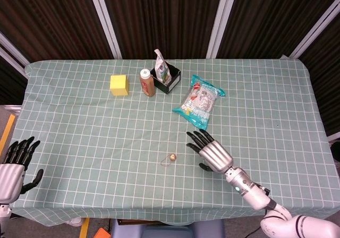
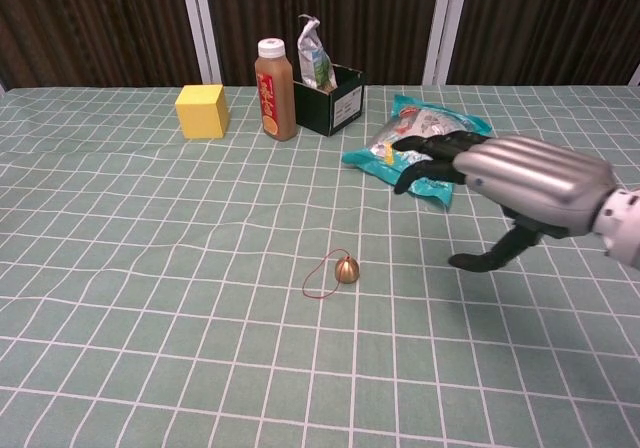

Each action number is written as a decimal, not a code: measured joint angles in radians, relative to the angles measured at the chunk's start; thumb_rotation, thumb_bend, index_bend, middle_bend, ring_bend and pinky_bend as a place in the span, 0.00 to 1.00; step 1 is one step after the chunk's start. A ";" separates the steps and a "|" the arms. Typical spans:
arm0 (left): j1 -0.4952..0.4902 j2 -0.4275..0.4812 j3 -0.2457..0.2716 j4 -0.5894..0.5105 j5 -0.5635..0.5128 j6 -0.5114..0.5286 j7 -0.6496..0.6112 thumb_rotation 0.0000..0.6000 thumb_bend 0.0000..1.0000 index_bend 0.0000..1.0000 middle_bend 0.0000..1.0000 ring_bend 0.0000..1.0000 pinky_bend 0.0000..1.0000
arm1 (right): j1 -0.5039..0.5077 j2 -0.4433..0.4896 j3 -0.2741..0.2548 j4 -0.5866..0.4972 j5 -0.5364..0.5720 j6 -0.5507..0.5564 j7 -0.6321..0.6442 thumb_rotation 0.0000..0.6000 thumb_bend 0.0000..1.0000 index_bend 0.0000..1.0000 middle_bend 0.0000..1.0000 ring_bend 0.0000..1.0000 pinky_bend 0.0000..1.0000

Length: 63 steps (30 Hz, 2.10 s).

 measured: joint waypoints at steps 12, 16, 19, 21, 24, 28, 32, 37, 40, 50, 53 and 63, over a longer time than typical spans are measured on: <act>-0.002 0.011 0.003 -0.004 -0.005 -0.012 -0.022 1.00 0.41 0.00 0.00 0.00 0.00 | 0.109 -0.186 0.035 0.138 0.108 -0.082 -0.077 1.00 0.43 0.53 0.00 0.00 0.00; -0.003 0.014 0.005 -0.002 -0.002 -0.015 -0.026 1.00 0.41 0.00 0.00 0.00 0.00 | 0.128 -0.220 0.027 0.170 0.123 -0.090 -0.069 1.00 0.44 0.57 0.00 0.00 0.00; -0.003 0.018 0.007 -0.003 0.000 -0.015 -0.032 1.00 0.41 0.00 0.00 0.00 0.00 | 0.136 -0.239 0.023 0.187 0.128 -0.084 -0.064 1.00 0.44 0.59 0.00 0.00 0.00; -0.003 0.019 0.008 -0.003 -0.001 -0.015 -0.033 1.00 0.41 0.00 0.00 0.00 0.00 | 0.140 -0.248 0.022 0.194 0.132 -0.079 -0.055 1.00 0.45 0.59 0.00 0.00 0.00; -0.002 0.020 0.008 -0.003 -0.001 -0.016 -0.033 1.00 0.41 0.00 0.00 0.00 0.00 | 0.145 -0.258 0.021 0.205 0.137 -0.074 -0.046 1.00 0.46 0.60 0.00 0.00 0.00; -0.001 0.021 0.007 -0.004 -0.005 -0.016 -0.028 1.00 0.41 0.00 0.00 0.00 0.00 | 0.153 -0.270 0.021 0.221 0.145 -0.075 -0.048 1.00 0.46 0.60 0.00 0.00 0.00; 0.007 0.021 0.004 -0.005 -0.009 0.000 -0.021 1.00 0.41 0.00 0.00 0.00 0.00 | 0.166 -0.291 0.026 0.240 0.162 -0.073 -0.048 1.00 0.46 0.60 0.00 0.00 0.00; 0.005 0.022 0.004 -0.004 -0.011 -0.009 -0.022 1.00 0.41 0.00 0.00 0.00 0.00 | 0.174 -0.300 0.024 0.250 0.175 -0.070 -0.049 1.00 0.46 0.61 0.00 0.00 0.00; 0.006 0.023 0.005 -0.003 -0.006 -0.004 -0.026 1.00 0.41 0.00 0.00 0.00 0.00 | 0.181 -0.309 0.023 0.257 0.182 -0.072 -0.049 1.00 0.47 0.62 0.00 0.00 0.00; 0.010 0.023 0.002 0.005 -0.009 0.004 -0.032 1.00 0.41 0.00 0.00 0.00 0.00 | 0.190 -0.331 0.014 0.284 0.203 -0.066 -0.058 1.00 0.52 0.65 0.01 0.00 0.00; 0.010 0.026 0.003 0.004 -0.011 -0.002 -0.028 1.00 0.41 0.00 0.00 0.00 0.00 | 0.192 -0.334 0.012 0.290 0.210 -0.068 -0.057 1.00 0.52 0.65 0.01 0.00 0.00; 0.006 0.027 0.004 -0.002 -0.019 -0.018 -0.023 1.00 0.41 0.00 0.00 0.00 0.00 | 0.198 -0.338 0.004 0.302 0.211 -0.057 -0.048 1.00 0.52 0.67 0.03 0.00 0.00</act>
